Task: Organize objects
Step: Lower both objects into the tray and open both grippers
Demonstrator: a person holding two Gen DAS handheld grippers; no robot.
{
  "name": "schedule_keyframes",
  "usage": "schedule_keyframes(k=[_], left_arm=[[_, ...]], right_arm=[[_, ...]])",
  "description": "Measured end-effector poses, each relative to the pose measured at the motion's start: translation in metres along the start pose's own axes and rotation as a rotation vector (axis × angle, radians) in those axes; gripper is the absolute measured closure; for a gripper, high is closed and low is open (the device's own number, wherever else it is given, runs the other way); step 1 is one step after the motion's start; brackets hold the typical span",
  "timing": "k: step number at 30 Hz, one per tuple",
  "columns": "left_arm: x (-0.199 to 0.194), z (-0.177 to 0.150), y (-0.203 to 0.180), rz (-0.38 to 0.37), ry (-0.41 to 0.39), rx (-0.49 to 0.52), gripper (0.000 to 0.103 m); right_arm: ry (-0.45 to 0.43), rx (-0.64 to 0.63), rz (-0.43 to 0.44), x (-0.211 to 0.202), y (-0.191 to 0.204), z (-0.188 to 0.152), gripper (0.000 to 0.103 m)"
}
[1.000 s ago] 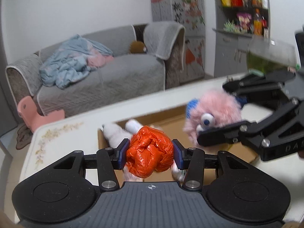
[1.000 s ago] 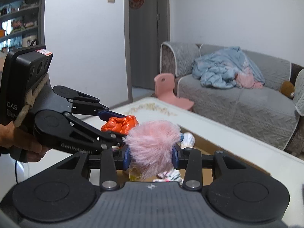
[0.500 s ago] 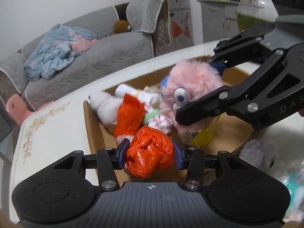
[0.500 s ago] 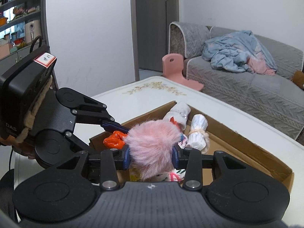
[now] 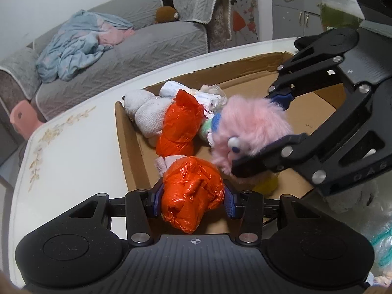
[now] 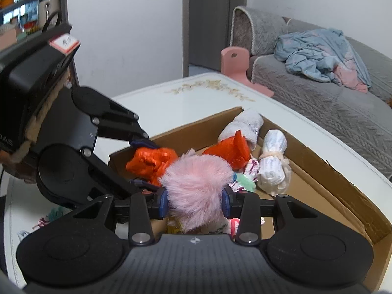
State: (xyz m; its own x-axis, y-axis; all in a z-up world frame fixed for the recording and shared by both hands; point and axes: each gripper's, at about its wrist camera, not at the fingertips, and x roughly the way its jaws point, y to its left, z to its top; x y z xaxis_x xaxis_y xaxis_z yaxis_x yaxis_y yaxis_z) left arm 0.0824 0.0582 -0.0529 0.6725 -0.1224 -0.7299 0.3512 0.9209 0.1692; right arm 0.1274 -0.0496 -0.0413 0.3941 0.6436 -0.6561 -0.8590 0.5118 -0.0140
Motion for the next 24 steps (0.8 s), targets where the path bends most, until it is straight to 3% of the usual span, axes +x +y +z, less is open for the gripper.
schedule_keyframes(k=[14,22,24], left_arm=[[0.002,0.002,-0.005,0.032,0.022,0.02,0.049],[0.001,0.001,-0.005,0.036,0.027,0.015,0.044],[0.002,0.002,-0.005,0.028,0.03,0.011,0.039]], right_arm=[[0.086,-0.038,-0.019,0.016,0.004,0.006,0.063],[0.09,-0.052,-0.015,0.016,0.003,0.008,0.062],[0.088,-0.048,-0.018,0.016,0.002,0.008,0.061]])
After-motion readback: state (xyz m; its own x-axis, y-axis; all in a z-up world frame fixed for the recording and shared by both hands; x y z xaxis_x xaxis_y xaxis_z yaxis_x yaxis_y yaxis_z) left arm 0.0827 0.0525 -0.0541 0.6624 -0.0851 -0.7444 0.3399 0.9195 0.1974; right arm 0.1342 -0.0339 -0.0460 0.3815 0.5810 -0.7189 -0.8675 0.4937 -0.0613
